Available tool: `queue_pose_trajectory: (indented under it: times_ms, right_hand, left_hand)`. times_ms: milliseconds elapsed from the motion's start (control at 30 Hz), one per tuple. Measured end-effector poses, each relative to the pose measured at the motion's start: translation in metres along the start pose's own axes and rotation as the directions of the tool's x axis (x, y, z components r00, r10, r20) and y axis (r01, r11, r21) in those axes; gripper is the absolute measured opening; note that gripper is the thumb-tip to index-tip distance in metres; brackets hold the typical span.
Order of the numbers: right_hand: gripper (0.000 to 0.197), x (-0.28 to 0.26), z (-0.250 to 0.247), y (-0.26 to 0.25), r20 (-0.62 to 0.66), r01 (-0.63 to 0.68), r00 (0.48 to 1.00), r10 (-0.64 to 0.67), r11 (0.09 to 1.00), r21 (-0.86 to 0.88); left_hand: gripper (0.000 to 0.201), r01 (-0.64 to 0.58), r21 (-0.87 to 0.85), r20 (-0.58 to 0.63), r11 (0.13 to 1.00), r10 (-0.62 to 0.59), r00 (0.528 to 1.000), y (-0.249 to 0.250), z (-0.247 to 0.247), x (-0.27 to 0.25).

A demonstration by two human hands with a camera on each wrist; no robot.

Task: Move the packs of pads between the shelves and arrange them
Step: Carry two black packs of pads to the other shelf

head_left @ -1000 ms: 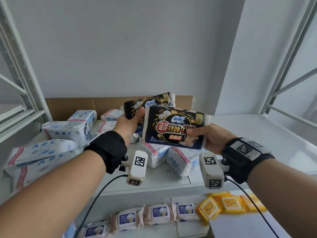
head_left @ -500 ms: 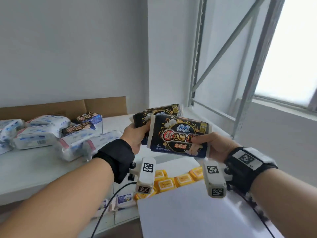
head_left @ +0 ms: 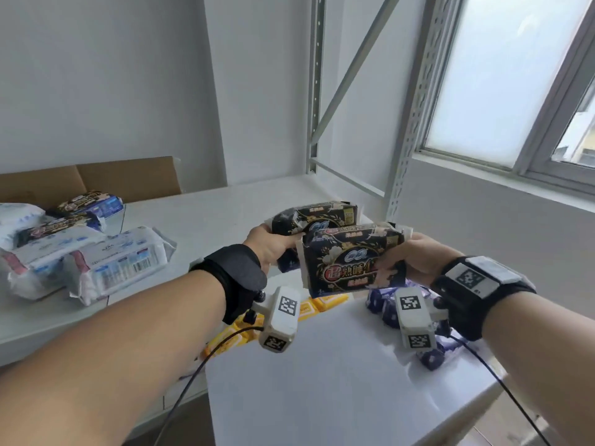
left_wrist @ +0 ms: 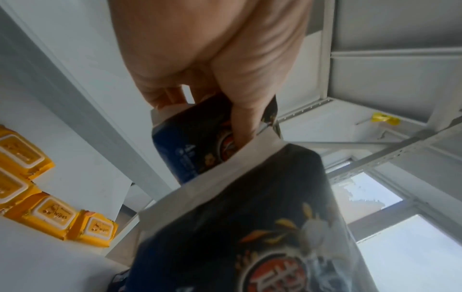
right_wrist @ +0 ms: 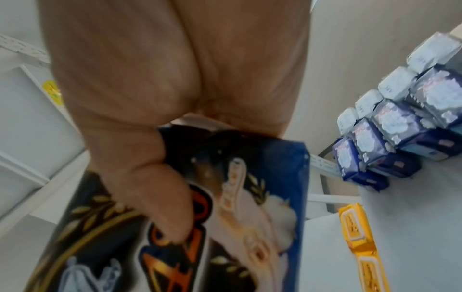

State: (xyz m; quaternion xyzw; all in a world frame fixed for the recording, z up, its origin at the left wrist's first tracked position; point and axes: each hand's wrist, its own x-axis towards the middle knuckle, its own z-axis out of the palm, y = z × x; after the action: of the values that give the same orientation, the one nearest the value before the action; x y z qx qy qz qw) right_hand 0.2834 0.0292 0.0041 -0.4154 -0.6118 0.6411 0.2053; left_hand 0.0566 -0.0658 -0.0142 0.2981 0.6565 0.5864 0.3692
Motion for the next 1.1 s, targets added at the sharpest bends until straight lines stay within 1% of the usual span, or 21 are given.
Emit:
queue_pose_trajectory:
  times_ms: [67, 133, 267, 367, 500, 633, 700, 767, 867, 967, 1100]
  right_hand:
    - [0.050, 0.011, -0.012, 0.010, -0.047, -0.006, 0.999, 0.005, 1.000, -0.017]
    - [0.049, 0.024, -0.023, 0.024, -0.091, -0.013, 0.996, 0.009, 0.999, -0.041]
    - [0.041, 0.053, -0.045, 0.050, -0.131, -0.044, 0.991, 0.016, 0.975, -0.216]
    - [0.041, 0.080, -0.059, 0.068, -0.123, -0.063, 0.992, 0.023, 0.944, -0.325]
    - [0.044, 0.125, -0.074, 0.093, -0.051, -0.074, 0.997, 0.058, 0.898, -0.433]
    - [0.051, 0.172, -0.082, 0.122, 0.030, -0.094, 0.992, 0.125, 0.861, -0.500]
    - [0.058, 0.195, -0.086, 0.140, 0.064, -0.095, 0.986, 0.153, 0.837, -0.539]
    - [0.057, 0.217, -0.092, 0.159, 0.073, -0.086, 0.984, 0.160, 0.800, -0.593]
    - [0.055, 0.241, -0.099, 0.186, 0.069, -0.089, 0.980, 0.189, 0.714, -0.694]
    - [0.057, 0.258, -0.104, 0.211, 0.069, -0.055, 0.983, 0.168, 0.638, -0.768]
    - [0.055, 0.270, -0.100, 0.232, 0.109, 0.008, 0.983, 0.146, 0.563, -0.826]
  left_hand:
    - [0.055, 0.011, 0.049, 0.051, 0.999, -0.013, 0.999, -0.011, 0.009, 0.015]
    - [0.050, 0.016, 0.101, 0.081, 0.995, -0.024, 0.996, -0.022, 0.019, 0.028]
    - [0.052, 0.056, 0.172, 0.083, 0.983, -0.071, 0.994, -0.047, 0.042, 0.052]
    - [0.059, 0.107, 0.242, 0.050, 0.964, -0.123, 0.991, -0.066, 0.058, 0.072]
    - [0.066, 0.205, 0.296, 0.008, 0.933, -0.217, 0.976, -0.094, 0.078, 0.101]
    - [0.080, 0.348, 0.329, -0.070, 0.878, -0.344, 0.936, -0.121, 0.098, 0.129]
    - [0.083, 0.401, 0.355, -0.133, 0.845, -0.379, 0.916, -0.136, 0.109, 0.143]
    - [0.080, 0.447, 0.370, -0.186, 0.814, -0.407, 0.894, -0.155, 0.121, 0.157]
    - [0.074, 0.532, 0.319, -0.212, 0.784, -0.488, 0.846, -0.185, 0.137, 0.171]
    - [0.079, 0.583, 0.338, -0.252, 0.739, -0.525, 0.813, -0.211, 0.148, 0.181]
    - [0.084, 0.611, 0.421, -0.275, 0.671, -0.547, 0.791, -0.235, 0.156, 0.193]
